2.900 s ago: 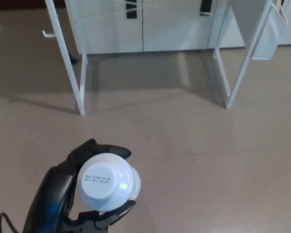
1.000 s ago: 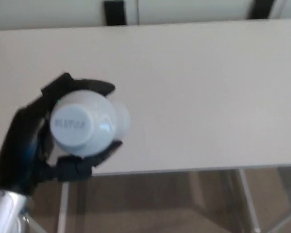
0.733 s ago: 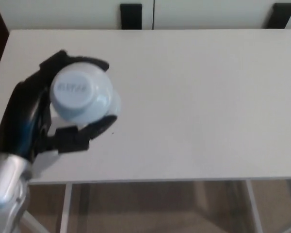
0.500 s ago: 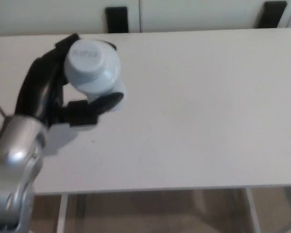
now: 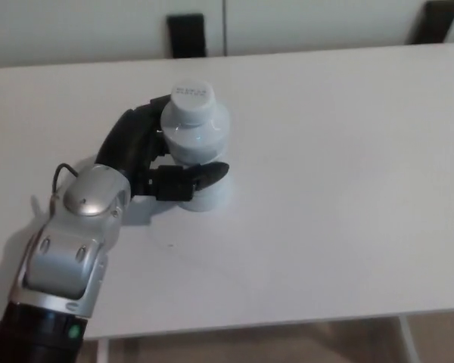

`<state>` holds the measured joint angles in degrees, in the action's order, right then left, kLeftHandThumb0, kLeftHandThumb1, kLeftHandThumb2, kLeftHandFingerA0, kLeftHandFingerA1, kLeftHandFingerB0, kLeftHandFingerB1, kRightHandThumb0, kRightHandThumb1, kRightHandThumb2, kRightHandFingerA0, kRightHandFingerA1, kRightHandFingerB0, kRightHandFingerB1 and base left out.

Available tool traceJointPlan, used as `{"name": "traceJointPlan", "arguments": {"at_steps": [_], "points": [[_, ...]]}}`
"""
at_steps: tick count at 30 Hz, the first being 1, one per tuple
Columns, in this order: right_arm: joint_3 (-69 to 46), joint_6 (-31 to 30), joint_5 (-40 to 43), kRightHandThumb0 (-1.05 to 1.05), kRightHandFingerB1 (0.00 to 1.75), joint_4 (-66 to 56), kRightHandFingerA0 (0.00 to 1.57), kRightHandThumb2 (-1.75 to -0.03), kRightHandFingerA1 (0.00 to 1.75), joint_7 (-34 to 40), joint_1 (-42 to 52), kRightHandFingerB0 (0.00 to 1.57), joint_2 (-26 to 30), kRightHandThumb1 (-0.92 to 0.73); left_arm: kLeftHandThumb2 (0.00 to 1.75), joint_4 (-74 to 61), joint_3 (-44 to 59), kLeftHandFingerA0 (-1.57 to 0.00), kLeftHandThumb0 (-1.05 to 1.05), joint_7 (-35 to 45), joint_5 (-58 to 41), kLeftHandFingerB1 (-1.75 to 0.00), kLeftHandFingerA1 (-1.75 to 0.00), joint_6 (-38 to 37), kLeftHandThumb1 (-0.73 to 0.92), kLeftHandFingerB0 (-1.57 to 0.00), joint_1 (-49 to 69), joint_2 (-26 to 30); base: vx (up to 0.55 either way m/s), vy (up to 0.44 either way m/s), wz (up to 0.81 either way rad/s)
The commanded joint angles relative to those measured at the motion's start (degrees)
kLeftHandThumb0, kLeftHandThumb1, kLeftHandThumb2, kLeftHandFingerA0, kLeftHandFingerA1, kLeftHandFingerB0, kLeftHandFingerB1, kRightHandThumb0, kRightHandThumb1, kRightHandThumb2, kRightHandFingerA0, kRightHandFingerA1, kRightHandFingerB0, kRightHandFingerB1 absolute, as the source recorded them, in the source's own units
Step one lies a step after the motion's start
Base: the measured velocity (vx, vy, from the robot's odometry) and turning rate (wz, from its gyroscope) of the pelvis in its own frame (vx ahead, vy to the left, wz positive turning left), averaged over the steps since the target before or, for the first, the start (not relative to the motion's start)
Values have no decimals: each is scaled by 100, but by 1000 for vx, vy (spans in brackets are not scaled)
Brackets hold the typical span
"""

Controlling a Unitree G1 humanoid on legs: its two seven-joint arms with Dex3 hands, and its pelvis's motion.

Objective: The robot picks up a bottle from a person using its left hand and walk towards the table in frontand put the bottle on the table.

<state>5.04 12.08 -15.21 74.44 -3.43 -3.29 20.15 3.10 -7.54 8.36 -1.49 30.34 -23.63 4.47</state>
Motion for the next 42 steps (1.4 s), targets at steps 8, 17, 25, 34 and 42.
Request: {"name": "traceJointPlan", "arguments": {"at_steps": [8,17,25,34,42], "points": [[-81,-69,79,-39,42,42,60,-60,46,-124,81,54,58,-69,64,164,-282,-111,-15,-131,296,-86,-121,-135,80,-83,431,62,17,2,3],[63,-56,-55,-41,41,41,63,-61,46,-44,140,55,86,-70,81,56,-541,0,-69,476,233,-9,-14,-642,44,0,661,410,0,0,0],[103,-44,-47,-41,41,51,66,-61,47,-36,203,56,99,-69,57,-39,-607,0,-77,857,122,0,0,-1102,53,0,772,624,0,0,0],[85,-104,-18,-40,41,68,64,-61,46,-53,308,53,41,-70,79,-455,-412,0,-78,1138,0,0,0,-1049,44,0,1037,845,0,0,0],[15,-59,36,-41,40,108,64,-61,48,-248,236,51,149,-70,76,-1256,725,0,-80,1714,-662,0,0,-1168,47,0,1590,1555,0,0,0]]}}
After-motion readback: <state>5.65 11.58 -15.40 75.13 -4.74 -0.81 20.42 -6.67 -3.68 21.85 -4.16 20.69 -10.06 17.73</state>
